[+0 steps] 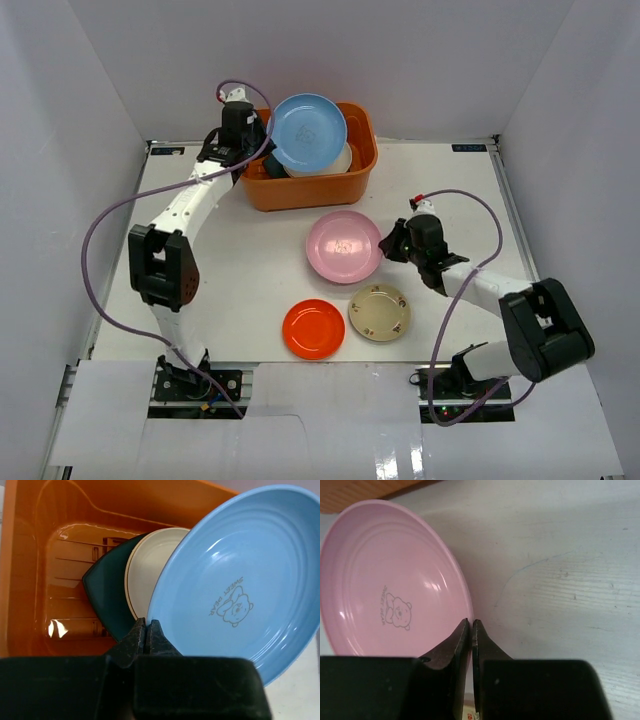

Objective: Place the plates into the plastic bin on the countertop

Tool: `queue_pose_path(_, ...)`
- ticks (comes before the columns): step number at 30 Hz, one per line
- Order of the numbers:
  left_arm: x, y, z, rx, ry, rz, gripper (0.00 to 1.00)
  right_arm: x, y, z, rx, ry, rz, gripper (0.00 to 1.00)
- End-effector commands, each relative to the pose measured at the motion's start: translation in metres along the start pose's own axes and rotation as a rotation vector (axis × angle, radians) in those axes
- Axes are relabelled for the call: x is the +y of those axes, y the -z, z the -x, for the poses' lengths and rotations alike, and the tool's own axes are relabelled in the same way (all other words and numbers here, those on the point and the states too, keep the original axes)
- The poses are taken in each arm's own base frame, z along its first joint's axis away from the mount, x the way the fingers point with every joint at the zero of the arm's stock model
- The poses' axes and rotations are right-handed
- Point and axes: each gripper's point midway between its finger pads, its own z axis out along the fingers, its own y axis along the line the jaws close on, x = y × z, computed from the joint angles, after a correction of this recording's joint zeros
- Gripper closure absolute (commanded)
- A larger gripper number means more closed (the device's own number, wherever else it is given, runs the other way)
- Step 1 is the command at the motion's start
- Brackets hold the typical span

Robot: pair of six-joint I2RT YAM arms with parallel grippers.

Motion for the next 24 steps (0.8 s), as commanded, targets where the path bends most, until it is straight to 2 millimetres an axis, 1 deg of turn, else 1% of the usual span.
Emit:
queue_pose_path(1,-0.017,-0.008,0.031,-0.081,-0.013,-0.031,1.0,0.026,0.022,0.035,-0.129,0.016,0.108,0.92)
queue_pose_path(2,-0.011,-0.025,0.019,-0.054,-0.02,-0.017,1.0,0.033,0.031,0.045,-0.162,0.023,0.13,0.92)
queue_pose_path(3,-0.011,-0.033,0.016,-0.045,-0.022,-0.017,1.0,0.037,0.035,0.05,-0.175,0.031,0.142,0.92)
queue_pose_path(4,-0.015,-0.037,0.022,-0.05,-0.021,-0.023,1.0,0.039,0.039,0.053,-0.18,0.039,0.146,0.92)
queue_pose_path(5,-0.015,-0.044,0.019,-0.041,-0.022,-0.02,1.0,0.045,0.048,0.063,-0.21,0.047,0.162,0.92)
queue_pose_path(6,-0.01,-0.058,0.006,-0.014,-0.025,-0.01,1.0,0.047,0.053,0.068,-0.223,0.064,0.167,0.92)
queue_pose_path(7,-0.012,-0.061,0.007,-0.011,-0.024,-0.015,1.0,0.051,0.059,0.076,-0.238,0.07,0.172,0.92)
queue_pose_path(8,-0.011,-0.065,0.006,-0.008,-0.025,-0.012,1.0,0.058,0.07,0.087,-0.277,0.077,0.19,0.92)
queue_pose_path(9,-0.007,-0.073,-0.002,0.008,-0.03,-0.003,1.0,0.061,0.076,0.094,-0.301,0.085,0.196,0.92)
queue_pose_path(10,-0.007,-0.074,-0.001,0.004,-0.031,0.002,1.0,0.069,0.084,0.108,-0.337,0.088,0.213,0.92)
queue_pose_path(11,-0.006,-0.075,-0.003,0.006,-0.032,0.007,0.98,0.075,0.091,0.118,-0.364,0.092,0.227,0.92)
queue_pose_path(12,-0.005,-0.077,-0.005,0.01,-0.034,0.009,0.91,0.078,0.095,0.127,-0.385,0.097,0.227,0.92)
queue_pose_path(13,-0.005,-0.078,-0.005,0.01,-0.037,0.007,0.76,0.081,0.097,0.134,-0.4,0.098,0.226,0.92)
queue_pose_path(14,-0.006,-0.078,-0.004,0.01,-0.041,0.002,0.69,0.087,0.1,0.149,-0.428,0.099,0.228,0.92)
queue_pose_path(16,-0.007,-0.078,-0.004,0.013,-0.047,-0.005,0.54,0.09,0.099,0.163,-0.457,0.097,0.211,0.92)
queue_pose_path(17,-0.008,-0.077,-0.003,0.01,-0.05,-0.009,0.42,0.095,0.097,0.175,-0.473,0.098,0.21,0.92)
queue_pose_path(19,-0.009,-0.073,0.003,0.005,-0.042,-0.019,0.31,0.098,0.095,0.191,-0.507,0.104,0.192,0.92)
queue_pose_path(20,-0.017,-0.064,0.014,-0.011,-0.036,-0.046,0.22,0.104,0.091,0.207,-0.526,0.11,0.186,0.92)
queue_pose_path(21,-0.021,-0.058,0.023,-0.026,-0.034,-0.056,0.19,0.104,0.089,0.216,-0.544,0.111,0.162,0.92)
queue_pose_path(22,-0.024,-0.05,0.032,-0.046,-0.04,-0.065,0.18,0.106,0.087,0.225,-0.559,0.125,0.152,0.92)
queue_pose_path(23,-0.033,-0.03,0.054,-0.091,-0.042,-0.084,0.17,0.104,0.07,0.226,-0.537,0.135,0.131,0.92)
queue_pose_path(24,-0.031,-0.02,0.061,-0.111,-0.044,-0.073,0.17,0.115,0.072,0.246,-0.568,0.14,0.139,0.92)
